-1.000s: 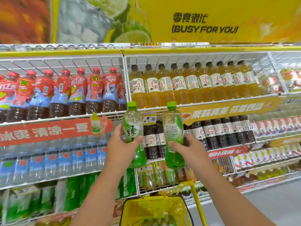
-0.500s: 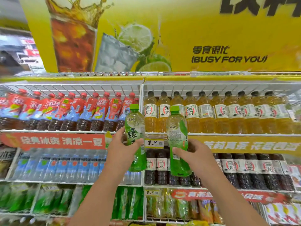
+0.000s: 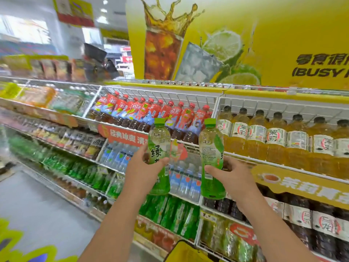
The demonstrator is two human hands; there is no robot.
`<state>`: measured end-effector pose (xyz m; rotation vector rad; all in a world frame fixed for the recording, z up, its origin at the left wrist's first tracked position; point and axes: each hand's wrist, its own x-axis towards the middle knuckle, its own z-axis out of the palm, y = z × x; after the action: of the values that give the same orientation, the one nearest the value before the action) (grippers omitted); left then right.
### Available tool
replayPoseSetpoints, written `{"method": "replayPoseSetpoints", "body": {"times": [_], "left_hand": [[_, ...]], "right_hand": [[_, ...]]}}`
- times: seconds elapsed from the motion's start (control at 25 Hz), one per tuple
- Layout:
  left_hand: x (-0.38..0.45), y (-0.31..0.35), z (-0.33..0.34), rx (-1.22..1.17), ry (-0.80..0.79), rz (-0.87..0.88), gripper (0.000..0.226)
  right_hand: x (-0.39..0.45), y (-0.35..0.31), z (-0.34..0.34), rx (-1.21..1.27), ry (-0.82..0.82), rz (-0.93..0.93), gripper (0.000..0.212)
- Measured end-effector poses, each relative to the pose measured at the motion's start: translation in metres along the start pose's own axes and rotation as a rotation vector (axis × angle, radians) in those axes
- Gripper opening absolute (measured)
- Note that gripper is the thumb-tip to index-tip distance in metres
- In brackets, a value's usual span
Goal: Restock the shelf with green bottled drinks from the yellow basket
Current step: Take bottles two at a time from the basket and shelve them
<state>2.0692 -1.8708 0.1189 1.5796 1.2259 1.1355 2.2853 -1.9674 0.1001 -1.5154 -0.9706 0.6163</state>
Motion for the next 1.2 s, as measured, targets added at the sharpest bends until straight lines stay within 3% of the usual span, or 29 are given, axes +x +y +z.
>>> {"method": "replayPoseSetpoints", "body": {"times": [0.28, 0.56, 0.72, 0.84, 1.2], "left_hand": [[-0.005, -0.031, -0.123, 0.011, 0.219, -0.041, 0.082], [0.019, -0.081, -0.289, 0.025, 0.337, -0.057, 0.078], [0.053, -0.104, -0.394, 0.035, 0.359, -0.029, 0.071], [0.075, -0.117, -0.463, 0.059, 0.386, -0.033, 0.075], [0.191, -0.184, -0.588, 0.118, 0.474, -0.074, 0.082]], "right_hand": [[-0.005, -0.020, 0.120, 0.059, -0.156, -0.031, 0.020], [-0.020, -0.052, 0.306, 0.103, -0.248, -0.015, 0.025], [-0.030, -0.079, 0.416, 0.117, -0.263, -0.004, 0.030], [-0.036, -0.105, 0.485, 0.156, -0.293, -0.002, 0.021], [0.017, -0.131, 0.650, 0.057, -0.360, -0.030, 0.021]]}}
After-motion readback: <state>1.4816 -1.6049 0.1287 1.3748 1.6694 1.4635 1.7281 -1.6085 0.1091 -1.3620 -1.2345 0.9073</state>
